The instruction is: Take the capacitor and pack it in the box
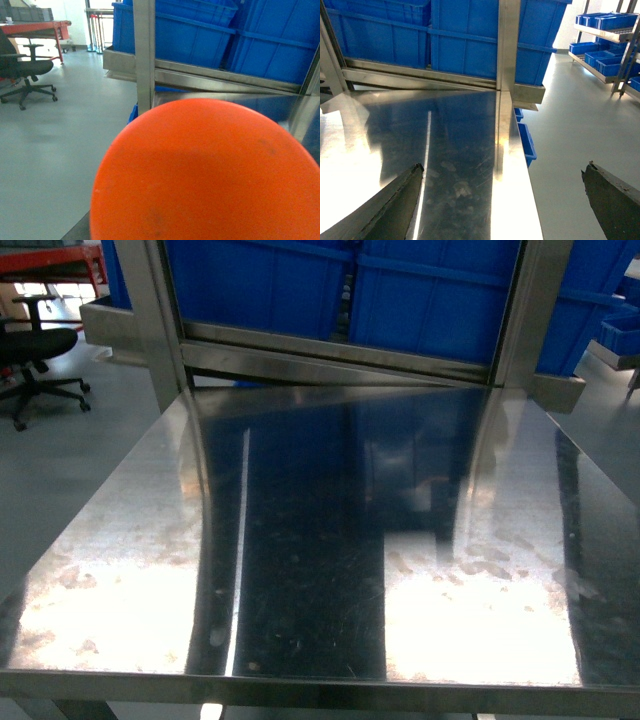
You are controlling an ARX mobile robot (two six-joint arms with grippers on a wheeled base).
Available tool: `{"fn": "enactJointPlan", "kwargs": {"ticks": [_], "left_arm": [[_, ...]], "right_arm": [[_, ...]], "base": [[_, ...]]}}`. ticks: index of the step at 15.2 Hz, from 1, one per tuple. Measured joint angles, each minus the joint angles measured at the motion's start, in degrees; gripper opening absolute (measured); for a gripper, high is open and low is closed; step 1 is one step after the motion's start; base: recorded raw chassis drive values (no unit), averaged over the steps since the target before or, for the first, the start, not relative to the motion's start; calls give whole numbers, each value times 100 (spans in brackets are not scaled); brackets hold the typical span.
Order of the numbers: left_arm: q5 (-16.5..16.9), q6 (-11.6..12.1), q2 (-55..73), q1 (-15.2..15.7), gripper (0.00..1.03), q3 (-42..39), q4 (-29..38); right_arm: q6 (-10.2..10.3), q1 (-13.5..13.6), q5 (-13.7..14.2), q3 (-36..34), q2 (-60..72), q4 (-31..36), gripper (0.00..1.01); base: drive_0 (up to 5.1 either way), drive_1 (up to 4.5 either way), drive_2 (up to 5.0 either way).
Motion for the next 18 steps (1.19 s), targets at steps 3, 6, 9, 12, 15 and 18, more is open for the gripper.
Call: {"fn": "enactJointPlan", "kwargs": {"ticks": [3,6,9,12,15,18], "left_arm": [[-2,0,0,0,44,0,-4],[-2,2,0,0,44,0,-9],[2,4,0,0,44,0,-13],[0,4,0,0,44,0,-17],[-2,2,0,0,44,0,-15],[-4,2,0,0,44,0,-17]], "right_arm": [[0,0,-2,0,0,-7,98],[-2,0,-2,0,0,-11,98],[2,0,0,0,0,-17,98],[2,0,2,0,0,-20,98],[-2,0,2,0,0,-13,98],[-4,0,-4,0,0,-17,98]], "base": [[0,0,0],[0,0,0],[0,0,0],[0,0,0],[0,0,0],[0,0,0]]}}
